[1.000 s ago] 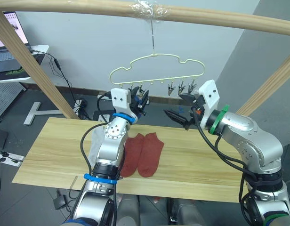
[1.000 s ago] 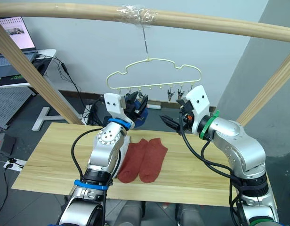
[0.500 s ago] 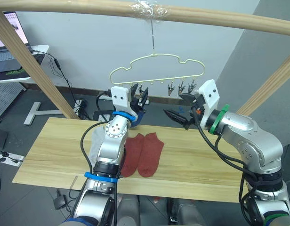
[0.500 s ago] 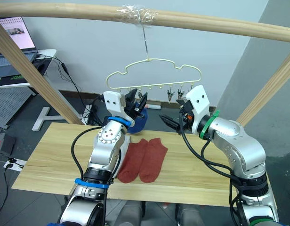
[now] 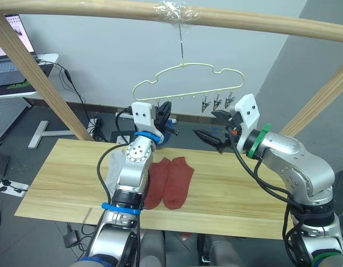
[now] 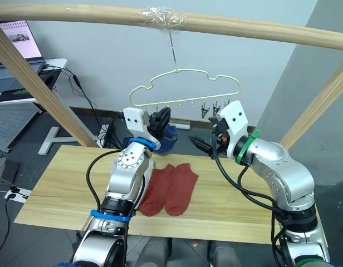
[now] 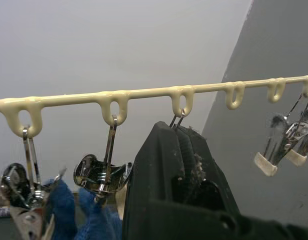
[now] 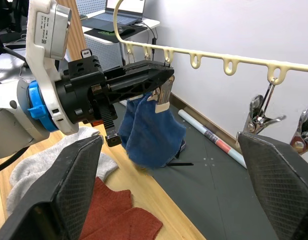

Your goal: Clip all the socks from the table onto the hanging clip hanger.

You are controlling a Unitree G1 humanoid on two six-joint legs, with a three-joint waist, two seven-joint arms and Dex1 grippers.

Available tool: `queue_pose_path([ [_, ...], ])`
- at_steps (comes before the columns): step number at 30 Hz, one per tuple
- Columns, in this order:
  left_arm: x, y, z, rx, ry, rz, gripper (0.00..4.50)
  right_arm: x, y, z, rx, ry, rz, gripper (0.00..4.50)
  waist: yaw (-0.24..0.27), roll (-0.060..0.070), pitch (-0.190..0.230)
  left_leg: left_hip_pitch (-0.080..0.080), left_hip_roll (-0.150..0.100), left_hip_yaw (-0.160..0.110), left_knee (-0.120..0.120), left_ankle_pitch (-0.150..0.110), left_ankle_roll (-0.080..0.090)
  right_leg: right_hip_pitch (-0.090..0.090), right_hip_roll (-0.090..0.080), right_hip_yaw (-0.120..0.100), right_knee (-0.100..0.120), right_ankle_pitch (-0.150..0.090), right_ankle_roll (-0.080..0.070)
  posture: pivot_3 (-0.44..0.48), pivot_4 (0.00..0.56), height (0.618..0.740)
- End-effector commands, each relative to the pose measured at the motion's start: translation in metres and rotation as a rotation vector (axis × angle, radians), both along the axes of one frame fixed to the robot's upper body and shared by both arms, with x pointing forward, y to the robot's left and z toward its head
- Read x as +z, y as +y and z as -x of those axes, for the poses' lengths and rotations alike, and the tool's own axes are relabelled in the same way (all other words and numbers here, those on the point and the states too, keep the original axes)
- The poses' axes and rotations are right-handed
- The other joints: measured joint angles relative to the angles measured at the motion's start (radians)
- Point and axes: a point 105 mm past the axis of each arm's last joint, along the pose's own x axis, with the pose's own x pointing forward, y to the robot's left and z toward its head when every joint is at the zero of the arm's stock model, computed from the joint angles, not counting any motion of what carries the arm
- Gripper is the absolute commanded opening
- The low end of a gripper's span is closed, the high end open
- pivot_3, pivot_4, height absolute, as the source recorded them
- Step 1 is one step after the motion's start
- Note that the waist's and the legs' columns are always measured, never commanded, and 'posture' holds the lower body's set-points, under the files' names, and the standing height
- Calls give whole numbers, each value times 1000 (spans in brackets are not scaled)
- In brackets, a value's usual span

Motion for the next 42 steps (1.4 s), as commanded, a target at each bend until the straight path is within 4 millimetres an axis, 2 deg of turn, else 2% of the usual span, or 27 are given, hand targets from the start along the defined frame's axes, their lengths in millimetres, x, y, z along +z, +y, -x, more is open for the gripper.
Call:
queue_pose_path([
  [1,9,0,2,-15,-30,2,17,-5,1,-1,-20,6,0,4500,0,0,0,0,0,0,0,0,0,0,0,0,0,0,0,204,164,740],
  [4,7,6,3,-27,-5,-6,17,-49,9,-8,-81,112,66,4500,0,0,-3,0,0,0,0,0,0,0,0,0,0,0,0,208,168,740],
  [5,6,7,3,-35,1,-11,17,-58,12,-8,-82,123,80,4500,-1,0,-4,1,0,0,0,0,0,0,0,0,0,0,0,208,168,740],
  [7,5,13,4,-60,37,7,17,-84,29,-10,-67,172,92,4500,-4,0,-4,1,0,0,0,0,0,0,0,0,0,0,0,233,173,740],
  [11,1,34,7,-81,91,-12,17,-149,68,-30,-92,289,174,4500,-26,0,-4,2,1,0,0,0,1,0,1,0,1,0,0,262,176,740],
  [15,-1,39,10,-74,112,-22,17,-183,86,-41,-106,372,212,4500,-24,1,-4,2,1,0,-1,1,2,0,1,0,1,1,0,300,179,740],
  [19,0,41,13,-62,115,-24,17,-200,93,-44,-118,412,245,4500,-16,1,-4,2,1,0,-1,1,2,1,1,0,0,2,-1,311,179,740],
  [24,-5,44,19,-46,127,-31,17,-225,95,-30,-68,459,345,4500,-14,2,-5,3,1,0,-2,1,2,1,1,0,1,1,0,342,182,740],
  [25,-6,46,19,-40,130,-31,0,-230,90,-28,-64,459,367,4138,-13,2,-6,3,1,0,-2,1,2,1,2,0,1,1,0,342,183,740],
  [27,-7,48,19,-33,134,-32,0,-236,81,-24,-52,453,404,3735,-12,3,-9,4,2,0,-2,1,2,1,2,0,1,-1,3,339,183,740],
  [33,-6,46,15,-45,139,-28,0,-245,51,-14,-33,451,454,1602,-9,3,-12,12,1,1,-3,1,2,8,2,1,0,-1,4,320,183,740],
  [37,-10,46,10,-55,200,70,0,-231,39,-18,-64,378,432,150,-13,3,-12,17,1,1,-4,1,2,13,2,2,-1,-2,3,306,183,740],
  [38,-12,49,8,-51,250,158,0,-220,38,-21,-53,305,437,26,-15,4,-12,17,1,1,-4,1,2,13,2,2,-1,-2,3,306,183,740],
  [41,-18,51,4,-78,380,327,0,-193,42,-22,9,147,447,26,-22,3,-12,15,1,1,-4,1,2,13,2,2,-1,-2,4,289,185,740],
  [42,-22,53,3,-92,442,389,0,-177,42,-24,20,45,471,26,-24,4,-12,15,1,1,-4,1,2,13,2,2,-1,-2,4,289,185,740],
])
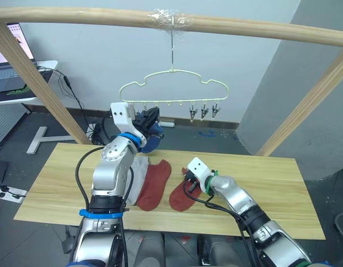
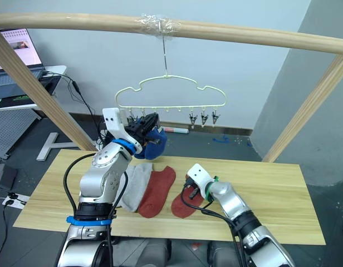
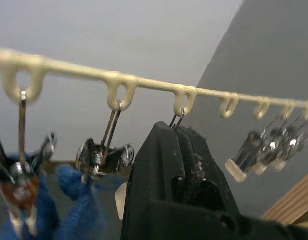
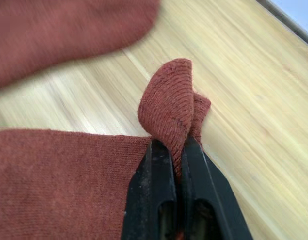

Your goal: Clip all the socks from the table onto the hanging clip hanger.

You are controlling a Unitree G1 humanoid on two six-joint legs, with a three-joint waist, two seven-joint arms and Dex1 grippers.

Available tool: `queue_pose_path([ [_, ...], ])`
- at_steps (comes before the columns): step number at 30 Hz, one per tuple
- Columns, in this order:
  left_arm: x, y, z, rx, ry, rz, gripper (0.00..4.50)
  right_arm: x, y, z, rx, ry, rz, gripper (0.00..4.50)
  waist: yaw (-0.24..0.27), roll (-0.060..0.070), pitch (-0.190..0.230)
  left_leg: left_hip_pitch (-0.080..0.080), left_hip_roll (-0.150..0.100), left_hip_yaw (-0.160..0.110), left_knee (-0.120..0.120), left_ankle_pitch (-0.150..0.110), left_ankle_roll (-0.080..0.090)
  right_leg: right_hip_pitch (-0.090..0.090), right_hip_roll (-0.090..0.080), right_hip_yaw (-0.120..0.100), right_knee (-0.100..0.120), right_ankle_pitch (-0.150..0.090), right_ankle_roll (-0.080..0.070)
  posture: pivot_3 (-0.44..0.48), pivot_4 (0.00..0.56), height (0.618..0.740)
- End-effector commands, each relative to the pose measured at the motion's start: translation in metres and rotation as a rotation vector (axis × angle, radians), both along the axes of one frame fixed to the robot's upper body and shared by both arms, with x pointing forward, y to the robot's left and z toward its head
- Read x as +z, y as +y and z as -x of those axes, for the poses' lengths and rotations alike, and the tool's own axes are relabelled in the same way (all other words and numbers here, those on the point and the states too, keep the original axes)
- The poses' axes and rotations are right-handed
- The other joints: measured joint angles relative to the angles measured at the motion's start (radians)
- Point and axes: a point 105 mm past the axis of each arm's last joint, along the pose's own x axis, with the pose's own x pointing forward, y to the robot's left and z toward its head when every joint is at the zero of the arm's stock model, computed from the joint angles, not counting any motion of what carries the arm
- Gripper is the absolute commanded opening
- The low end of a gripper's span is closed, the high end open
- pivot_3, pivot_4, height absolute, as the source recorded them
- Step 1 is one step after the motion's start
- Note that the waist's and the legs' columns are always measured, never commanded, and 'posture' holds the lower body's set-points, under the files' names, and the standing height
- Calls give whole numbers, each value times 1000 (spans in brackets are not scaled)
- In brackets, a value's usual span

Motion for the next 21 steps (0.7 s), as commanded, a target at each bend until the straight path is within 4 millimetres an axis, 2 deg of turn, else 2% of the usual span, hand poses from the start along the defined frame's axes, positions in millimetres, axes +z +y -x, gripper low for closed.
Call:
queue_pose_path([
  [1,-22,9,-3,-32,236,188,0,62,11,-9,140,-309,26,26,-6,0,0,0,0,0,0,0,0,0,0,0,0,0,0,286,184,740],
  [4,-21,10,-1,-83,316,285,0,103,12,-14,176,-531,92,26,-21,0,0,1,0,-1,-1,0,0,0,0,0,0,0,0,279,177,740],
  [6,-14,5,2,-126,334,353,0,120,19,-16,183,-600,87,26,-28,0,0,1,0,-1,-2,0,0,0,1,0,0,0,0,279,176,740],
  [9,-13,0,4,-134,338,347,0,139,33,-20,176,-664,54,26,-29,0,0,2,1,-2,-3,0,0,0,1,0,0,0,0,278,171,740],
  [15,-8,-4,5,-129,340,424,0,140,49,-26,190,-657,44,26,-13,-1,-1,0,-1,0,-2,0,-1,0,-1,0,-1,0,0,284,160,740],
  [21,-9,-7,8,-143,345,416,0,144,51,-30,185,-682,41,26,-6,-1,-1,0,-1,0,-3,0,0,0,-2,0,-1,0,0,292,156,740],
])
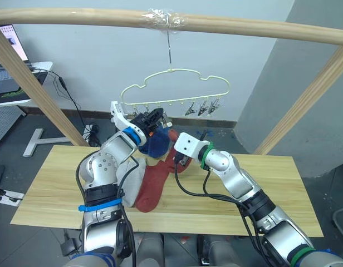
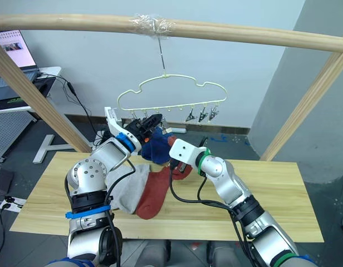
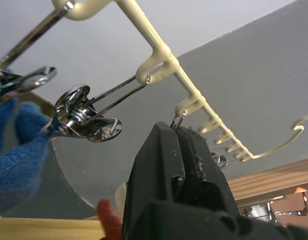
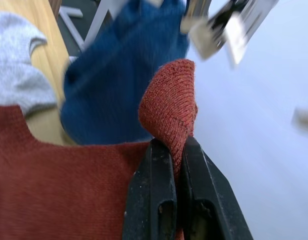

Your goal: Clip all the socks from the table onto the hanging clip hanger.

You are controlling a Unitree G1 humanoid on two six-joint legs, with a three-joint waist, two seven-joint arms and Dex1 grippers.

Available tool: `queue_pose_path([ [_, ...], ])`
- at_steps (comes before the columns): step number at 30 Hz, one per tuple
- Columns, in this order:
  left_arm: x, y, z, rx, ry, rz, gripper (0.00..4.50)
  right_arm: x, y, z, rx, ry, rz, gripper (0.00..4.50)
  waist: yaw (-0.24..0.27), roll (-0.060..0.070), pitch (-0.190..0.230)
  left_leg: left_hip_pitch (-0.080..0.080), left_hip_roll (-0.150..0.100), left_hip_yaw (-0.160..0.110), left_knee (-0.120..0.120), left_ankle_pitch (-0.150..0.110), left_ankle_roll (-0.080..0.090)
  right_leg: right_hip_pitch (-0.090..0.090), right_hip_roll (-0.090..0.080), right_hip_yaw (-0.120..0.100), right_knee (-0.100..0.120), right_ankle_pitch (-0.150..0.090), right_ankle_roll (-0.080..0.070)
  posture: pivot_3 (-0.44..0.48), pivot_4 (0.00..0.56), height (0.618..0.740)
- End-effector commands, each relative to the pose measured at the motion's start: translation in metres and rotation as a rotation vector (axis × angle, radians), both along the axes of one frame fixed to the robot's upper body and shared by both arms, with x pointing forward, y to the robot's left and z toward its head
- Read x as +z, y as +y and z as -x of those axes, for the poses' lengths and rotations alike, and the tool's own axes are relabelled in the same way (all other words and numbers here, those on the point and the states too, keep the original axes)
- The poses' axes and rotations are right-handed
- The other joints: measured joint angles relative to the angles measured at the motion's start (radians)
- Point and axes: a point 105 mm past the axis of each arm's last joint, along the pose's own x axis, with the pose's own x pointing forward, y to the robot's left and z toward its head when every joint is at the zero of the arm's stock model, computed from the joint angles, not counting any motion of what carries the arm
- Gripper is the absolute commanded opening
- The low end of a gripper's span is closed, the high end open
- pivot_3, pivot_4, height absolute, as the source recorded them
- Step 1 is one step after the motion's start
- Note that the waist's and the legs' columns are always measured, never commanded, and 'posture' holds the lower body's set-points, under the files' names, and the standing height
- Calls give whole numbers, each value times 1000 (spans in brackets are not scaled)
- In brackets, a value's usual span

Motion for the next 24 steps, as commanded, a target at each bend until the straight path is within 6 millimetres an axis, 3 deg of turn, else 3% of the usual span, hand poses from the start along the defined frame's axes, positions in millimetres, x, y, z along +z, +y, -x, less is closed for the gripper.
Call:
queue_pose_path([
  [1,-13,1,4,1,56,-21,0,27,4,-4,9,-97,-30,26,0,0,0,0,0,0,0,0,0,0,0,0,0,0,0,300,152,740],
  [4,-16,3,7,4,61,-24,0,37,4,-5,-2,-126,-51,26,0,0,0,0,0,0,0,0,0,0,0,0,0,0,0,303,150,740],
  [23,-17,5,4,23,47,-40,0,46,26,5,51,-128,-74,26,1,-1,0,0,0,0,-2,0,0,-1,0,0,0,0,-1,300,145,740],
  [24,-17,7,4,31,34,-69,253,46,25,5,51,-129,-72,0,1,-1,0,0,0,0,-2,0,0,-1,0,0,0,0,0,300,145,740],
])
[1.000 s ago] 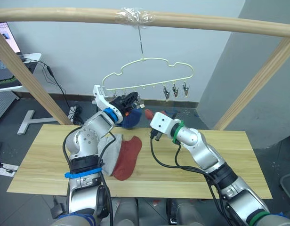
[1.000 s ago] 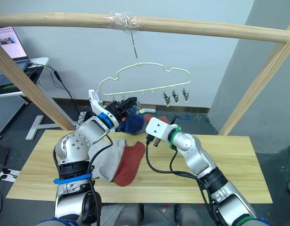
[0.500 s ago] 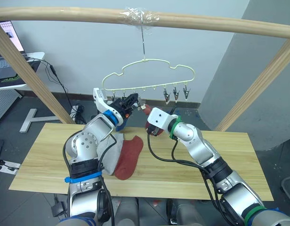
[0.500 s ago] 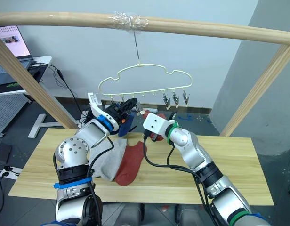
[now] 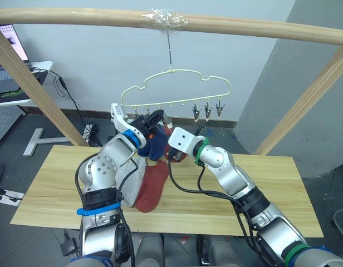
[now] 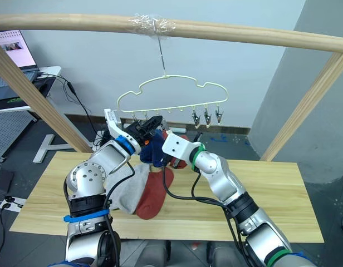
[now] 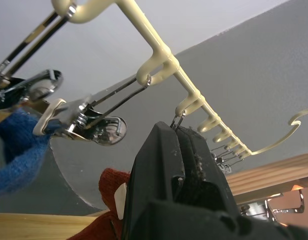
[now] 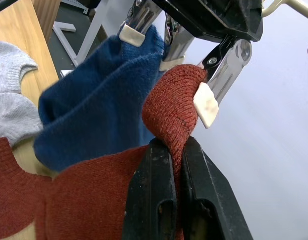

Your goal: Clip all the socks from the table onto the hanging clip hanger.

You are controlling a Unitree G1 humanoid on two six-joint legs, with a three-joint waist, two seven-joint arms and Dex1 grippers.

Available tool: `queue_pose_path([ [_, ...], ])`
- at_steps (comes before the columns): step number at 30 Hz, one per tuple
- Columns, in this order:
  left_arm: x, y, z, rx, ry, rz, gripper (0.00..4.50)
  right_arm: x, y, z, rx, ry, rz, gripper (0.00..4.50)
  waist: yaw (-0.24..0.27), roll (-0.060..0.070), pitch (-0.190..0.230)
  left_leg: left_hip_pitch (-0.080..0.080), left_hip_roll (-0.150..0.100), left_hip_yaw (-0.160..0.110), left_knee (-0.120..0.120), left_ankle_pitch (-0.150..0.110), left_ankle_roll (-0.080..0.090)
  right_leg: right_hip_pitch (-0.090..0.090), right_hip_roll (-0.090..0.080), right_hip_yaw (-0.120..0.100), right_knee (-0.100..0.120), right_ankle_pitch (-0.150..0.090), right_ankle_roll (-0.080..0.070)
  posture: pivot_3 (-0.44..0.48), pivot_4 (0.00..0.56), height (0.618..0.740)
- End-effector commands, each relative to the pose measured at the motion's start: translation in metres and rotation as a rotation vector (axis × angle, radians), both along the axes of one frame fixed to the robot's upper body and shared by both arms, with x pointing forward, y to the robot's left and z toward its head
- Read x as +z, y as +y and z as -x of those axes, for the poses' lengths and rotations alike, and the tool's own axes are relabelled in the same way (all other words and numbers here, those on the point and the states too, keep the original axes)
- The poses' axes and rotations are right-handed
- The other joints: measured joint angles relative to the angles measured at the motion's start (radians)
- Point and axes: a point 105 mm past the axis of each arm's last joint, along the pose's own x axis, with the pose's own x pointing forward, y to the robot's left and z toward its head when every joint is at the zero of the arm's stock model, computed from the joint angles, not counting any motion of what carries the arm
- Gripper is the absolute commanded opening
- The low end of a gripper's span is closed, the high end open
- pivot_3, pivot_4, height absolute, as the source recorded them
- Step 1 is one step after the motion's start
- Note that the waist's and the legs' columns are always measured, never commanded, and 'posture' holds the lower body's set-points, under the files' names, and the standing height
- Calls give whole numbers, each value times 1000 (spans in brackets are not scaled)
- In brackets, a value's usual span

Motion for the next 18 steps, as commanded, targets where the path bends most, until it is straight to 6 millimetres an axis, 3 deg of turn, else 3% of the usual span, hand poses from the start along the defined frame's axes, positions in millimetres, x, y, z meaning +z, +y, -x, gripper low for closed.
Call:
queue_pose_path([
  [1,-16,8,0,43,36,-86,533,23,5,3,23,-76,-18,0,0,0,0,0,0,0,0,0,0,0,0,0,0,0,0,300,145,740],
  [11,-3,9,5,-31,24,-48,3802,8,0,3,3,59,-94,0,2,0,0,-2,0,0,-3,0,0,-2,0,0,-1,0,0,311,156,740],
  [13,-1,6,13,-87,29,-65,4415,5,-2,4,-8,95,-126,522,2,0,0,-1,0,0,-4,0,0,-3,0,-1,-1,-1,-1,312,159,740],
  [16,6,5,23,-156,16,-42,4500,0,-6,6,-10,154,-163,1481,3,0,0,-2,0,0,-6,0,0,-3,0,-1,-1,-1,-1,312,159,740],
  [18,7,8,38,-236,-21,-191,4500,-5,-18,10,-44,221,-226,2113,2,-1,1,-2,0,0,-7,0,0,-4,0,-1,-1,-1,-1,322,165,740],
])
